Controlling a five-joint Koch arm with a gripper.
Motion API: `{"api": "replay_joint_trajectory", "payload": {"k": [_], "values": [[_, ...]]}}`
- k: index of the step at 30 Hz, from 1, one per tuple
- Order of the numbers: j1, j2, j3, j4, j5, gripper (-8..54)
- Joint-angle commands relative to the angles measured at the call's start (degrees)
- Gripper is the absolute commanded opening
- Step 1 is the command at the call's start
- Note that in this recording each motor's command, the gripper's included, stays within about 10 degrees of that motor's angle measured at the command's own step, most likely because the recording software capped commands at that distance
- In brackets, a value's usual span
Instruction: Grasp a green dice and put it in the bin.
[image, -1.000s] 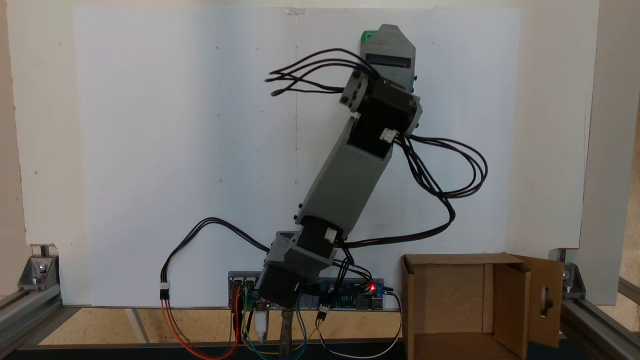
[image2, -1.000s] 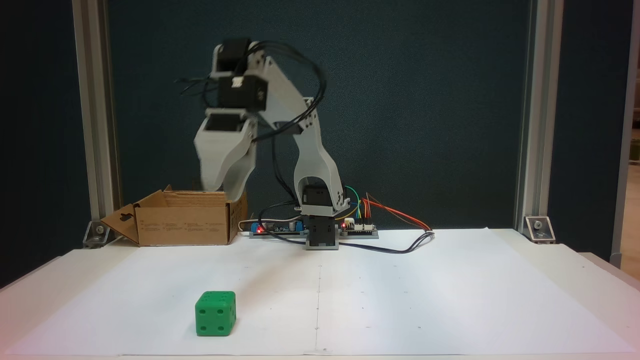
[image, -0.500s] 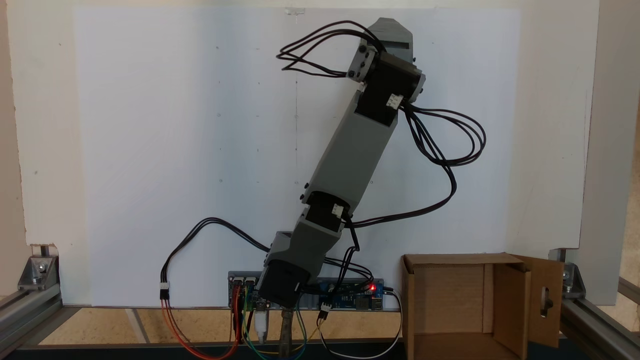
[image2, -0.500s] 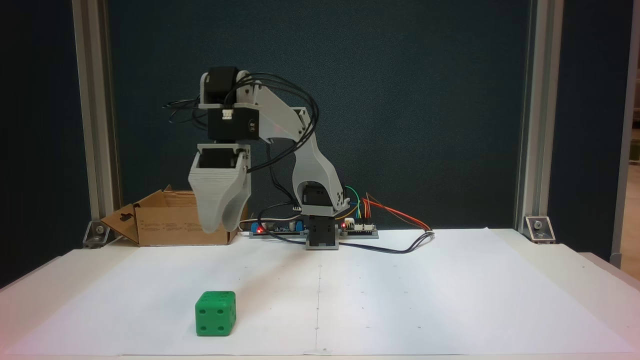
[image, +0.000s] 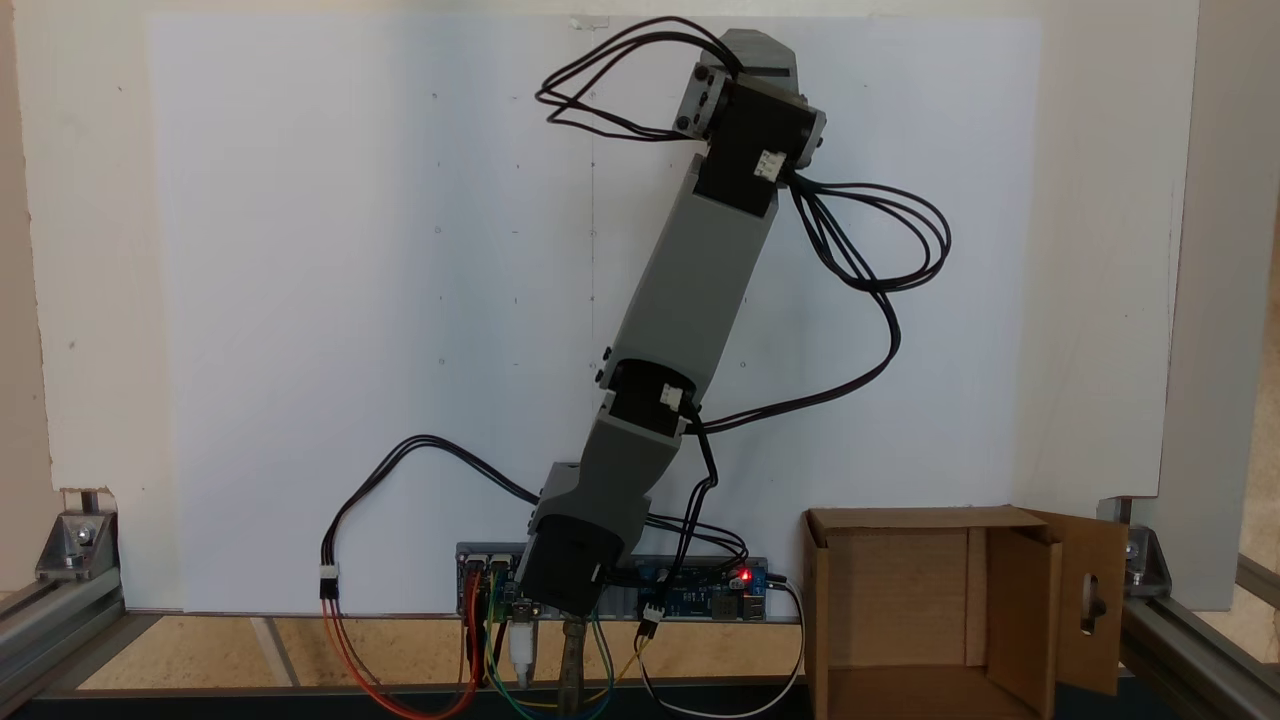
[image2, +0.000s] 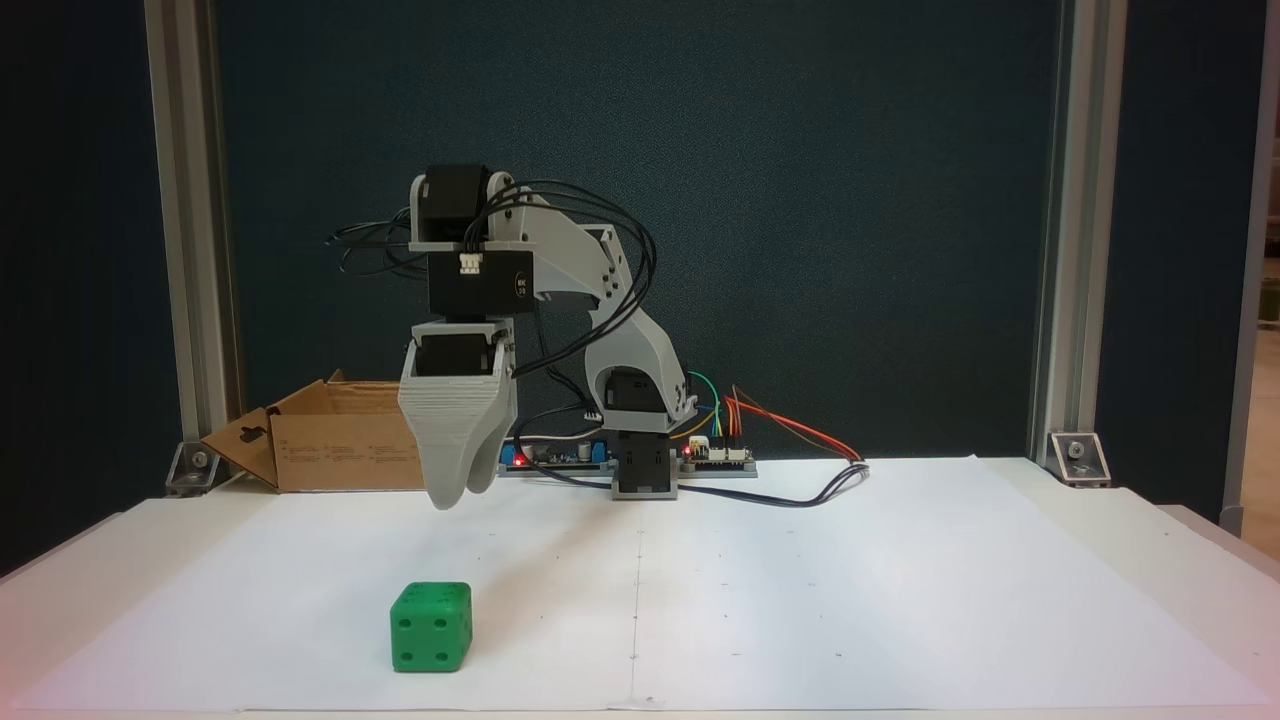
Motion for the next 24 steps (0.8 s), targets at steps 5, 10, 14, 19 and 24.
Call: {"api": "replay_joint_trajectory", "payload": {"k": [5, 10, 14, 19, 24], "values": [[-0.3, 0.1, -3.3, -2.5, -1.9, 43.9], [-0.3, -0.7, -3.4, -4.0, -1.9, 43.9], [-0.4, -1.8, -4.4, -4.3, -1.9, 43.9], [-0.3, -3.3, -7.2, -3.5, -2.0, 43.9], [-0.3, -4.9, -9.6, -2.8, -2.0, 43.9]]}}
